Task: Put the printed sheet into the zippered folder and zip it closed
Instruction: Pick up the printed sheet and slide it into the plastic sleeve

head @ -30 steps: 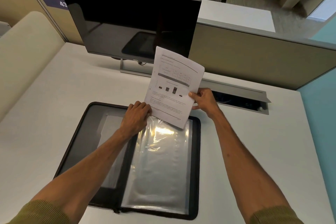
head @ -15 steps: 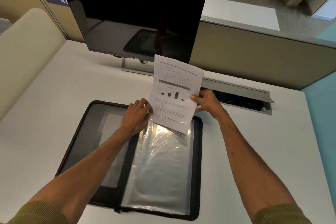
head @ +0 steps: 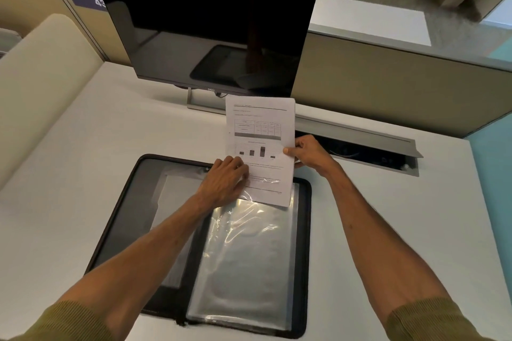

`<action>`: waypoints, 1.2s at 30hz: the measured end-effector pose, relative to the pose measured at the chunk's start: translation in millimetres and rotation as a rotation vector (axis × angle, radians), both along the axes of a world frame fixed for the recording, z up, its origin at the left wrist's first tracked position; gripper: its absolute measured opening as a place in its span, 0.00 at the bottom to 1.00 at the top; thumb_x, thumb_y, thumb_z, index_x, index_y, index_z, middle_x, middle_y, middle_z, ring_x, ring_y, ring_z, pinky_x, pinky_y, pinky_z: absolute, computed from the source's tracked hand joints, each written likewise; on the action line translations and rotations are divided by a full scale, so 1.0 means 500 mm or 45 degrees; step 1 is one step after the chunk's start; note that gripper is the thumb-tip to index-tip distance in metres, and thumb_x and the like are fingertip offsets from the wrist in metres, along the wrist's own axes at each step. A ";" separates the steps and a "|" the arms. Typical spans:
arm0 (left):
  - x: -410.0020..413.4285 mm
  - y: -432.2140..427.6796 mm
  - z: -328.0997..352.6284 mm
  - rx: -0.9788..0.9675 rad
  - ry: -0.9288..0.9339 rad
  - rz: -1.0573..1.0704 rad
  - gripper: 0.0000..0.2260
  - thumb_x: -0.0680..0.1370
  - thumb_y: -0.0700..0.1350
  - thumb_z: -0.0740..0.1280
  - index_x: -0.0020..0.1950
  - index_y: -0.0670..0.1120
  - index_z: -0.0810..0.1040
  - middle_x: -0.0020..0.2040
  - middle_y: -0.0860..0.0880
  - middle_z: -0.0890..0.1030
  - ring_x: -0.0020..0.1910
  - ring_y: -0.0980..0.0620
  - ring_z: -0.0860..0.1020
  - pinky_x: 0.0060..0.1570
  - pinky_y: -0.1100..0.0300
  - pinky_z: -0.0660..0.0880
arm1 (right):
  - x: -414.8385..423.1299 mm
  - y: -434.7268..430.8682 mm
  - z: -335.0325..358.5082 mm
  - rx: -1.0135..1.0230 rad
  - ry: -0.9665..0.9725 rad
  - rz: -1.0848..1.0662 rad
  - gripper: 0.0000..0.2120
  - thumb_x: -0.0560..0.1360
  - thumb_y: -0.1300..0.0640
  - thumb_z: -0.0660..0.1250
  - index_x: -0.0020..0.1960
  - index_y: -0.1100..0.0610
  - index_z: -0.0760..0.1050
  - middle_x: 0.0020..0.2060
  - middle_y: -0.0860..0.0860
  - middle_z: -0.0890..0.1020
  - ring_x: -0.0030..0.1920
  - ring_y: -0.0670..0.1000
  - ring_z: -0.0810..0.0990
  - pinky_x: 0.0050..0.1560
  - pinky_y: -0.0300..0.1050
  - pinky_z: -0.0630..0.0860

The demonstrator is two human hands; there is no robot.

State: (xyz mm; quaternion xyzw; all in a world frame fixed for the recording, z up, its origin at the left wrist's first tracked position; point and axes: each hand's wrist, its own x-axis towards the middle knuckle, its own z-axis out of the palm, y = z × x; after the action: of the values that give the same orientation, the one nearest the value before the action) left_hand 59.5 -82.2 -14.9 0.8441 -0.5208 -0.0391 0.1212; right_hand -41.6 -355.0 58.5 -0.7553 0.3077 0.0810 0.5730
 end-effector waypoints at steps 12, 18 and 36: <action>-0.009 -0.032 -0.019 0.019 0.024 0.106 0.07 0.82 0.55 0.66 0.54 0.52 0.76 0.54 0.53 0.77 0.52 0.50 0.75 0.54 0.51 0.74 | -0.036 -0.007 -0.065 -0.117 0.381 0.386 0.21 0.79 0.58 0.75 0.70 0.58 0.77 0.63 0.53 0.83 0.61 0.56 0.82 0.57 0.51 0.82; -0.010 -0.033 -0.020 0.030 0.031 0.107 0.08 0.82 0.54 0.67 0.56 0.50 0.76 0.55 0.51 0.78 0.53 0.49 0.75 0.55 0.52 0.74 | -0.003 0.010 -0.065 -0.143 0.132 0.150 0.17 0.80 0.56 0.73 0.68 0.57 0.80 0.60 0.49 0.84 0.54 0.49 0.84 0.45 0.40 0.80; -0.015 -0.024 -0.019 -0.023 0.038 0.120 0.09 0.82 0.53 0.69 0.56 0.50 0.78 0.56 0.51 0.79 0.57 0.49 0.75 0.57 0.51 0.74 | -0.012 -0.016 -0.065 -0.088 0.200 0.027 0.12 0.79 0.65 0.73 0.62 0.63 0.80 0.62 0.57 0.85 0.56 0.57 0.87 0.42 0.41 0.84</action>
State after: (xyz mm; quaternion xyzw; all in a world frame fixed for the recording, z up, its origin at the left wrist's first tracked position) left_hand 52.1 -94.1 -24.1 0.8659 -0.4790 -0.0414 0.1382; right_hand -47.7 -363.0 26.1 -0.7691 0.3461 0.1355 0.5199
